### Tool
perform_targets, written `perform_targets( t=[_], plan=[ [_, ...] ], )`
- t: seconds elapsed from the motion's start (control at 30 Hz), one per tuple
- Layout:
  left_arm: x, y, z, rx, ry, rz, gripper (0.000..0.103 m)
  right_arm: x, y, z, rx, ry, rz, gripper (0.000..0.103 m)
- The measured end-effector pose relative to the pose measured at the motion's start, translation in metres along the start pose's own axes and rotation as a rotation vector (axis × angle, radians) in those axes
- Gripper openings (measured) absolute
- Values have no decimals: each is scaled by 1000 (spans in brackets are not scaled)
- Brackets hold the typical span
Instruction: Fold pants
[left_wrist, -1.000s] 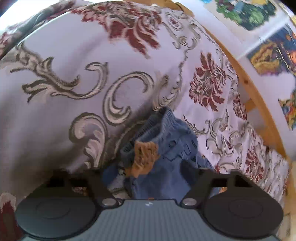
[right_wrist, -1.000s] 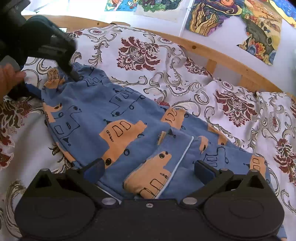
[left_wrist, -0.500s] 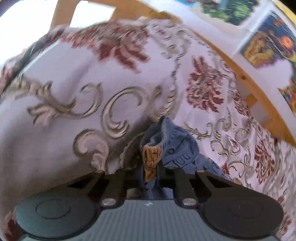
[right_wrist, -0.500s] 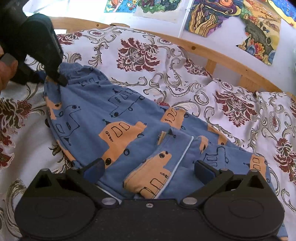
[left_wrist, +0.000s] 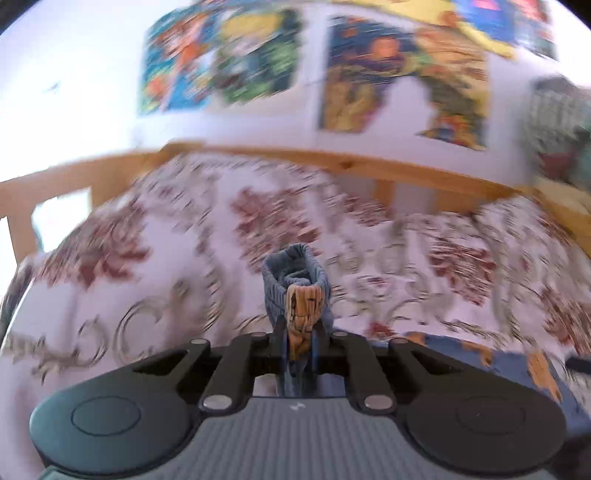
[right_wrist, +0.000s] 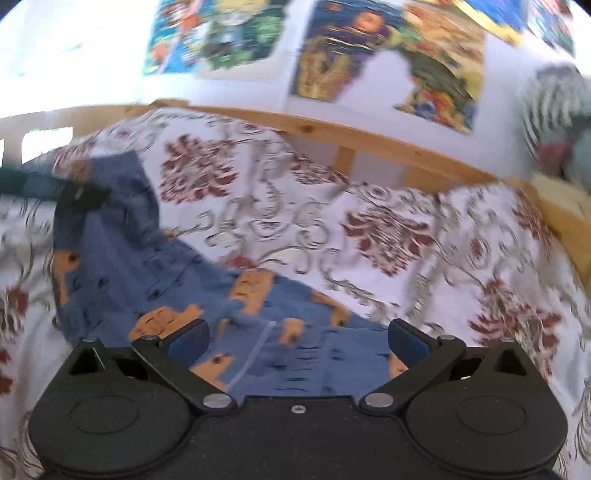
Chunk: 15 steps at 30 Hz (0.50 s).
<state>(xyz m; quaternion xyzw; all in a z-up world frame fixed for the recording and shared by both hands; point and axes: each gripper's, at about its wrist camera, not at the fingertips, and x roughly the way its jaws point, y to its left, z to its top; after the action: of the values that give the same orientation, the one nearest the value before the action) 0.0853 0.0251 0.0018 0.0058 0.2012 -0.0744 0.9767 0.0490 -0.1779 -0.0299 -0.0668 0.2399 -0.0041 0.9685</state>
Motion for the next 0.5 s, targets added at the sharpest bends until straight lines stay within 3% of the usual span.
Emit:
perform_targets(
  t=[0.17, 0.27, 0.43, 0.5],
  plan=[
    [-25, -54, -12, 210, -83, -110, 12, -8, -53, 9, 183, 20, 12, 102],
    [-33, -88, -28, 301, -86, -164, 12, -12, -78, 13, 306, 15, 16, 102],
    [-35, -134, -59, 477, -79, -195, 13, -3, -105, 15, 500, 63, 228, 102],
    [-34, -137, -62, 492, -70, -203, 13, 10, -104, 12, 551, 118, 310, 102]
  ],
)
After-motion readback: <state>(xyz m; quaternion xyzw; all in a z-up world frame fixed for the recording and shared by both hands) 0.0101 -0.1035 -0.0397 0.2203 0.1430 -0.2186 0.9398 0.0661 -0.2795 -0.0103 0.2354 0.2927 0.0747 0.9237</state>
